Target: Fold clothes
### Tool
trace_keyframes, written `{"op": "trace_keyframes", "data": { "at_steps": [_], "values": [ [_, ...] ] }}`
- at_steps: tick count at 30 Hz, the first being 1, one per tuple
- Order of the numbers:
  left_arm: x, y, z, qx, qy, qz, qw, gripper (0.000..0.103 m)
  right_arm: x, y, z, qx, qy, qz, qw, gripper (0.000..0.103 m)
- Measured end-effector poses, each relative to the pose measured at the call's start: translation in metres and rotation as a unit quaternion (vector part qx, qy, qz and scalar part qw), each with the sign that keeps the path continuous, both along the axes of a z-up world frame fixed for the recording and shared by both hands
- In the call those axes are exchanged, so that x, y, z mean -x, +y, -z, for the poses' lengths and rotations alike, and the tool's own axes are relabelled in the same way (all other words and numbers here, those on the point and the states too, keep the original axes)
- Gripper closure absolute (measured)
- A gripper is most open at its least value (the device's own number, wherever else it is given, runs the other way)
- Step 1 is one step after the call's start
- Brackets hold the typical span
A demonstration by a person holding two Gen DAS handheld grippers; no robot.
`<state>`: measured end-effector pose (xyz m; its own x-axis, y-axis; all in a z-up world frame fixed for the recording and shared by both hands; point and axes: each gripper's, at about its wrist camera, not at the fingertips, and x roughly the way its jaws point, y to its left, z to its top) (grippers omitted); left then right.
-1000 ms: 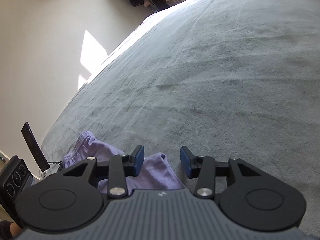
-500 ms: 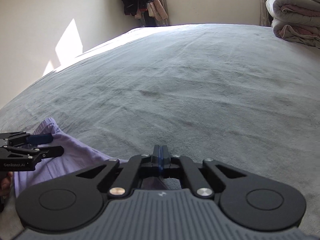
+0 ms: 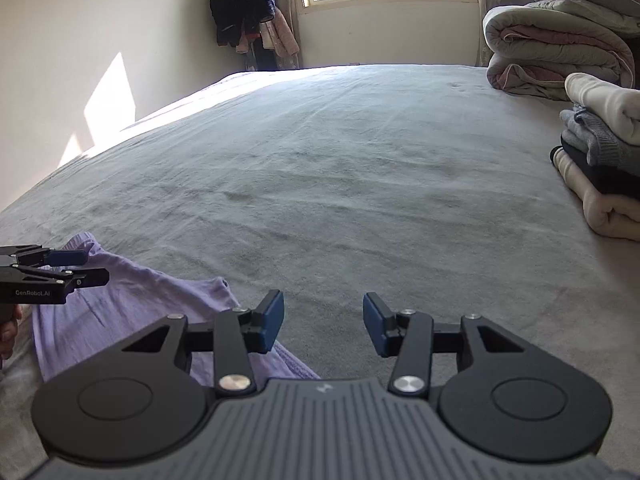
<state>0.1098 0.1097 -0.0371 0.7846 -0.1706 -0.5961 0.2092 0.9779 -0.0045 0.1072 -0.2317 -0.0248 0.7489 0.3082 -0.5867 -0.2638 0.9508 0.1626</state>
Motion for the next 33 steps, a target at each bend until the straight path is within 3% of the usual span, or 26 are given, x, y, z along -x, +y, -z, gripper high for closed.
{"op": "trace_keyframes", "data": {
  "at_steps": [9, 25, 28, 33],
  "values": [
    [0.007, -0.033, 0.007, -0.022, 0.001, 0.038, 0.9990, 0.030, 0.034, -0.014, 0.005, 0.018, -0.002, -0.002, 1.000, 0.086],
    [0.007, -0.041, 0.013, -0.028, 0.013, 0.046, 0.9985, 0.028, 0.048, 0.013, 0.026, 0.132, -0.007, -0.053, 0.990, 0.089],
    [0.007, -0.040, 0.014, -0.027, 0.015, 0.045, 0.9985, 0.028, 0.050, 0.020, 0.030, 0.148, -0.012, -0.066, 0.987, 0.097],
    [0.006, -0.040, 0.014, -0.026, 0.017, 0.044, 0.9985, 0.027, 0.059, 0.027, 0.030, 0.191, -0.053, -0.051, 0.979, 0.100]
  ]
}}
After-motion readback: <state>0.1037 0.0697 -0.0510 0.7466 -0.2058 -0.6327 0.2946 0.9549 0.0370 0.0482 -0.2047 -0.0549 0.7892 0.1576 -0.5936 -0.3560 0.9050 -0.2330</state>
